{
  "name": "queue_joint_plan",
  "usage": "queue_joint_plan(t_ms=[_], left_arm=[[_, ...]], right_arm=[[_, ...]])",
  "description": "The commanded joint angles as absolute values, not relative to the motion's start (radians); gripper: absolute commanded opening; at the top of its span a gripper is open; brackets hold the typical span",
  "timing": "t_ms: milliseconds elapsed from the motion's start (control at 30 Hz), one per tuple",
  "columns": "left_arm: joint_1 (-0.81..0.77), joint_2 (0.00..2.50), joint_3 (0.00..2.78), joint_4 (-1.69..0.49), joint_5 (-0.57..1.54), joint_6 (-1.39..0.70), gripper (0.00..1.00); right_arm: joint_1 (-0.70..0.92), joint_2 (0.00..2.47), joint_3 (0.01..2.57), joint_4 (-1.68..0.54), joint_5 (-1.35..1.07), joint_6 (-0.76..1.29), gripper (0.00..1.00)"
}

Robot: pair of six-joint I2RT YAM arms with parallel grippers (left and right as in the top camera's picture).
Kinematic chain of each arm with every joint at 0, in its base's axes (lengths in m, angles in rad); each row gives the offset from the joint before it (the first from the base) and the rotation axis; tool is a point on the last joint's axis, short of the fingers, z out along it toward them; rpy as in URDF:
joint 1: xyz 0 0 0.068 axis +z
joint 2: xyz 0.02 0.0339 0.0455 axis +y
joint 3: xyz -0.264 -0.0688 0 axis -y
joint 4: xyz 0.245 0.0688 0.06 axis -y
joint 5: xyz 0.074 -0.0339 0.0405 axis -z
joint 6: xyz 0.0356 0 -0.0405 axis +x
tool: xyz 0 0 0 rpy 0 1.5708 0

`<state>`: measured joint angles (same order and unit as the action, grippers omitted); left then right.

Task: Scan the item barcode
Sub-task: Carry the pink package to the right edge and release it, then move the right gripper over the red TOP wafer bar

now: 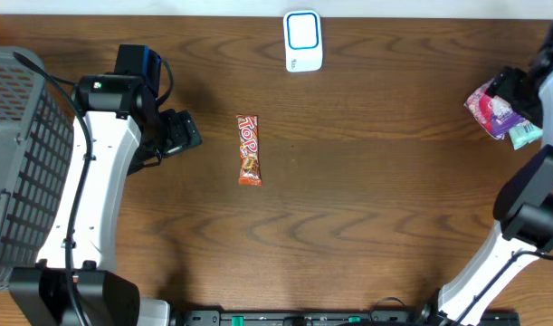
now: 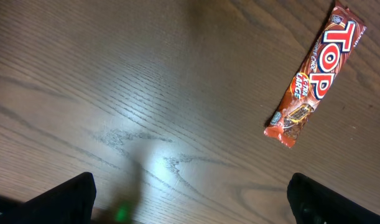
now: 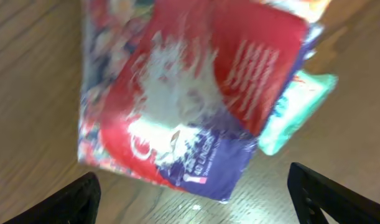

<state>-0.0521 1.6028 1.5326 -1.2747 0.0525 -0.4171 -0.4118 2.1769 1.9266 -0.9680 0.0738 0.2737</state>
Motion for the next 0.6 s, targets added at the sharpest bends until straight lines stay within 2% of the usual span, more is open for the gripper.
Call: queue_joint_plan(t_ms=[0,267,467,567], left_arm=[[-0.05,1.608,1.531,-1.275,0.041,-0.404,0.98],[-0.05,1.608,1.531,-1.275,0.041,-0.404,0.98],[-0.05,1.608,1.531,-1.275,0.041,-0.404,0.98],[-0.05,1.608,1.531,-1.275,0.041,-0.404,0.98]], right_arm=[[-0.404,2.146,1.917,-0.973,-0.114,0.218,0.94],[-0.337,2.119,1.917,-0.997,-0.336,0.181,0.93],[-0.265,2.075,1.917,-1.015,-0.683,0.098,0.92],[-0.197,2.078,1.916,-1.044,-0.735,0.094,0.83]])
